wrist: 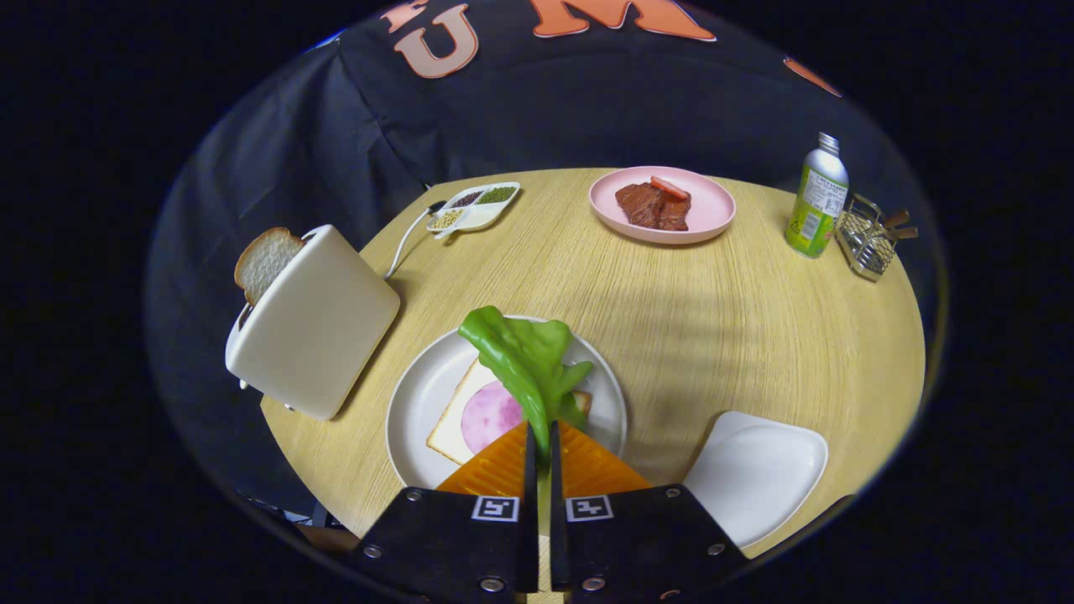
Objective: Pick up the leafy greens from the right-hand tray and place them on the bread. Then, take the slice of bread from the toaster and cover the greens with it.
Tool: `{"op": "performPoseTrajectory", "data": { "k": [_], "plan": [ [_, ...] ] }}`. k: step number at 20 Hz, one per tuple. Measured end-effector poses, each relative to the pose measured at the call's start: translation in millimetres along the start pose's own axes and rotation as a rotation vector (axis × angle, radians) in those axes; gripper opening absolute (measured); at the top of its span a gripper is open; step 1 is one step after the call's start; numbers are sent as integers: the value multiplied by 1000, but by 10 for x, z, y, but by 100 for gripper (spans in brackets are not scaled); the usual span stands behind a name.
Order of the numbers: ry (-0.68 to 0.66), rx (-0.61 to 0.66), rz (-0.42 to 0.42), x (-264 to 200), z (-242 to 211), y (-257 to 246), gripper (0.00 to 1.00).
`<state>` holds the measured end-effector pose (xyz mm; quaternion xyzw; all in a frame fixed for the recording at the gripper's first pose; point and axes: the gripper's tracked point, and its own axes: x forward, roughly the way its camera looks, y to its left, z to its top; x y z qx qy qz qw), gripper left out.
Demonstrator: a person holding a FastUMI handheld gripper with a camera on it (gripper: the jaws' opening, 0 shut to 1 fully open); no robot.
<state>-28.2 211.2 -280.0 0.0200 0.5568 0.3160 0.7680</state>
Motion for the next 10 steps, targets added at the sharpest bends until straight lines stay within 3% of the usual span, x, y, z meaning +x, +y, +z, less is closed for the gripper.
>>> {"op": "performPoseTrajectory", "data": {
  "k": [4,10],
  "plan": [
    [26,-23,23,92,-25,172,9],
    [31,-64,18,147,3,302,33]
  ]
}}
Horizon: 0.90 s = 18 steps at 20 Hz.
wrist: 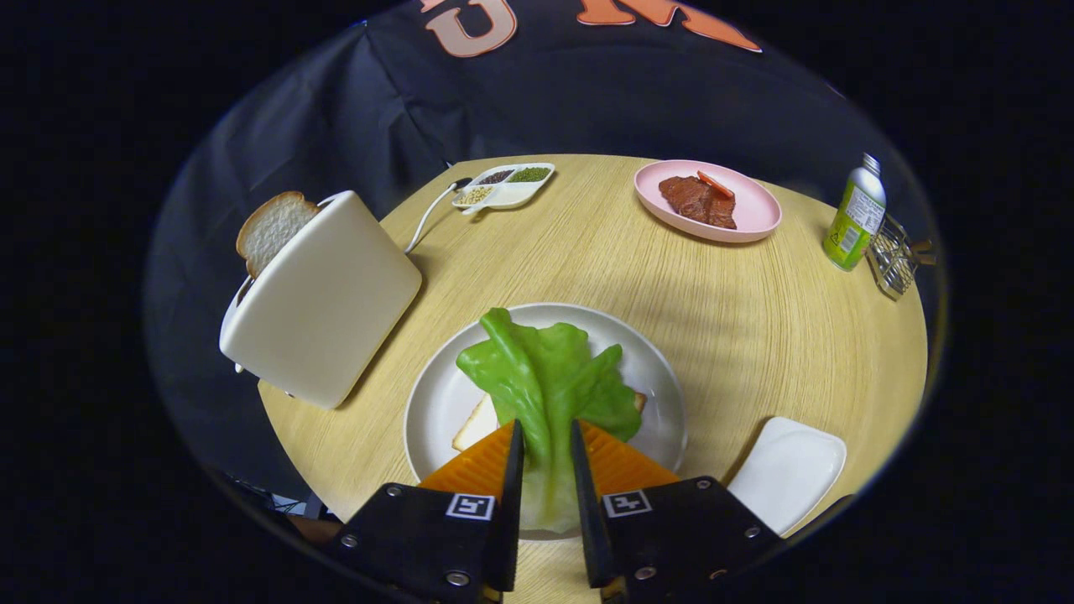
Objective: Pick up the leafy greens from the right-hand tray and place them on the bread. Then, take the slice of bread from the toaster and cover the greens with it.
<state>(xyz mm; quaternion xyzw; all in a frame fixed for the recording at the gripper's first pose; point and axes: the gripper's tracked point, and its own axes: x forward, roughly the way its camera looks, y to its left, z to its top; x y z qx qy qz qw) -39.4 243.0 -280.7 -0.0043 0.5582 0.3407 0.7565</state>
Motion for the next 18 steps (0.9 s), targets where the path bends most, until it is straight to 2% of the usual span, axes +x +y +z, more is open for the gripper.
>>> {"op": "performPoseTrajectory", "data": {
  "k": [1,4,8,15,18],
  "plan": [
    [-1,-5,-1,1,15,12,38],
    [-10,-23,-10,-25,65,67,45],
    [-43,-26,-15,-198,250,206,48],
    [-111,-70,34,-593,728,787,85],
    [-123,-95,69,-700,898,1128,91]
  ]
}}
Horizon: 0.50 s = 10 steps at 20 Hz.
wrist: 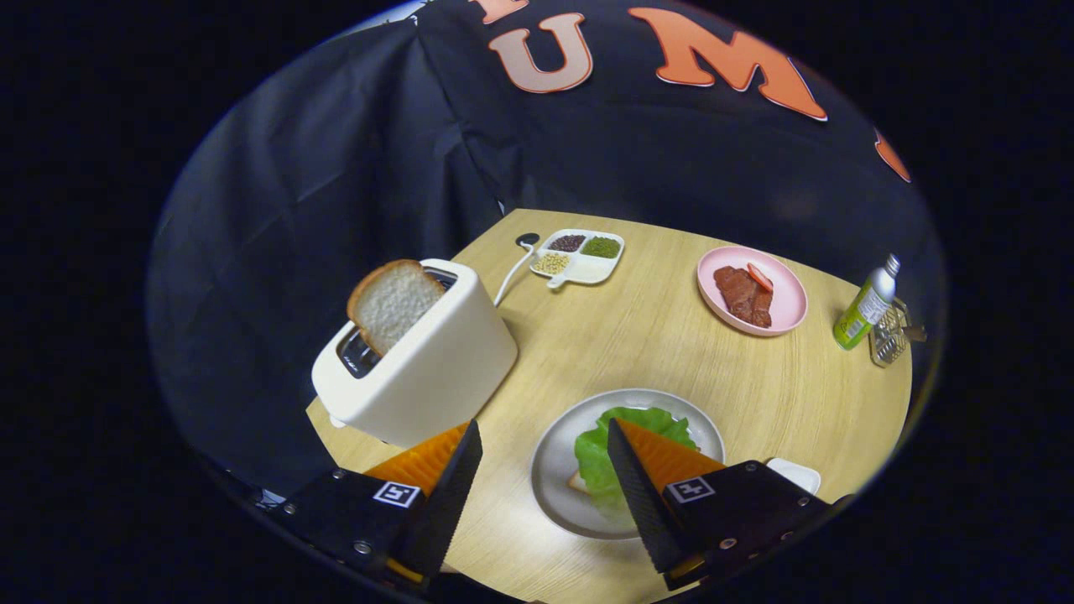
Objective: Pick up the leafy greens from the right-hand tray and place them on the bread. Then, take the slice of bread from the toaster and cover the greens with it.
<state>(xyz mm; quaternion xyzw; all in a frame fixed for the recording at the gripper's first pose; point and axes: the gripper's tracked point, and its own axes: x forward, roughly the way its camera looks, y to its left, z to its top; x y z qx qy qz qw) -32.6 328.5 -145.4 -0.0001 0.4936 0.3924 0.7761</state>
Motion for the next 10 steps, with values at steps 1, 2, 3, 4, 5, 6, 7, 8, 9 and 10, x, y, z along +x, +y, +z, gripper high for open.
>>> {"op": "performPoseTrajectory", "data": {
  "k": [1,2,3,4,5,6,7,8,9,10],
  "plan": [
    [-5,-11,9,-10,80,100,93],
    [-10,-21,17,-23,155,199,93],
    [-12,-28,28,-33,234,304,94],
    [-16,-33,43,-39,301,411,94],
    [-19,-38,57,-38,376,523,95],
    [-20,-39,64,-38,429,615,95],
    [-21,-40,70,-42,491,695,96],
    [-19,-39,77,-35,549,779,96],
    [-16,-34,86,-20,596,871,96],
    [-10,-24,96,3,647,954,96]
  ]
}}
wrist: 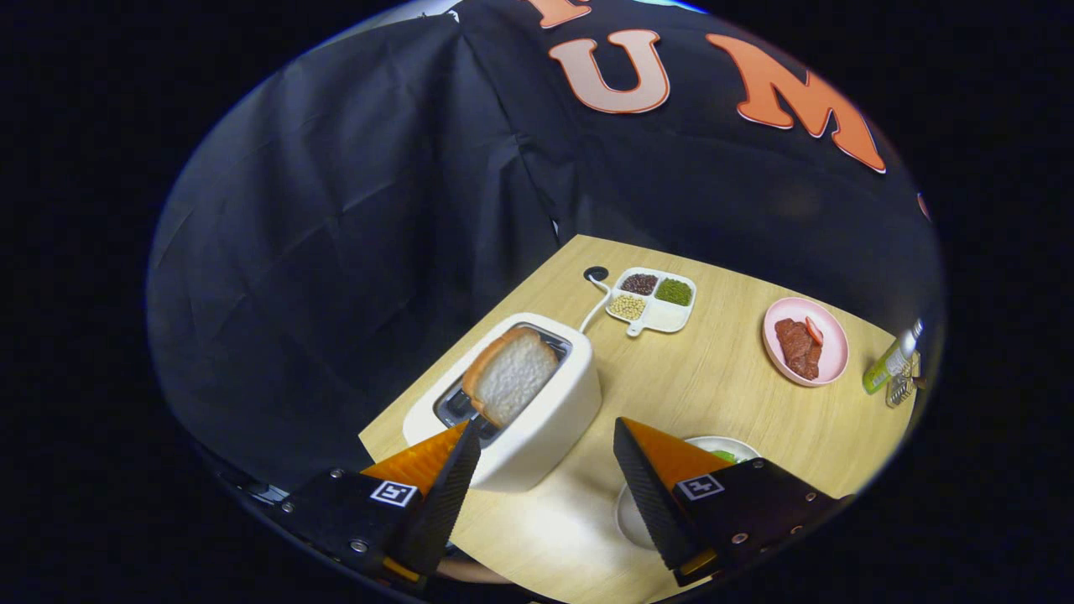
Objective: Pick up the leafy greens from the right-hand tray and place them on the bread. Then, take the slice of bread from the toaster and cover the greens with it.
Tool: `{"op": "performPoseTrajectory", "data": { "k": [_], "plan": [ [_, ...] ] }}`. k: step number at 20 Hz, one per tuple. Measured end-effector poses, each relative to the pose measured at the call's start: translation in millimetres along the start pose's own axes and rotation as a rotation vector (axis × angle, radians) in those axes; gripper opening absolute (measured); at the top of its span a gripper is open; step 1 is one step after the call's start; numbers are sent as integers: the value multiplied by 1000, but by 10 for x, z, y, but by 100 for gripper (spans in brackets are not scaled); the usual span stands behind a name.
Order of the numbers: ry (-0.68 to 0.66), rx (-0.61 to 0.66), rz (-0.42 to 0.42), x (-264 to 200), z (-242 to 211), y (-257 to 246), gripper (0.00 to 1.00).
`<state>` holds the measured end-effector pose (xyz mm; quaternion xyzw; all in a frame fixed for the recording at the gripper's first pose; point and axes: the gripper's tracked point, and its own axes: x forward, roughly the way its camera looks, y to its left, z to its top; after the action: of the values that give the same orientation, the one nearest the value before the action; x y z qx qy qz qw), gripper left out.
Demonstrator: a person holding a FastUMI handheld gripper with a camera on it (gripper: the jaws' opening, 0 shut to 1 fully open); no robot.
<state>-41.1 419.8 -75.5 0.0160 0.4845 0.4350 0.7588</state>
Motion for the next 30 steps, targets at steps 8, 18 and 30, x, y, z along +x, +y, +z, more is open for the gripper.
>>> {"op": "performPoseTrajectory", "data": {
  "k": [8,18,30],
  "plan": [
    [70,66,20,320,267,443,95],
    [171,94,-100,855,203,316,67],
    [118,160,-91,692,147,102,13]
  ]
}}
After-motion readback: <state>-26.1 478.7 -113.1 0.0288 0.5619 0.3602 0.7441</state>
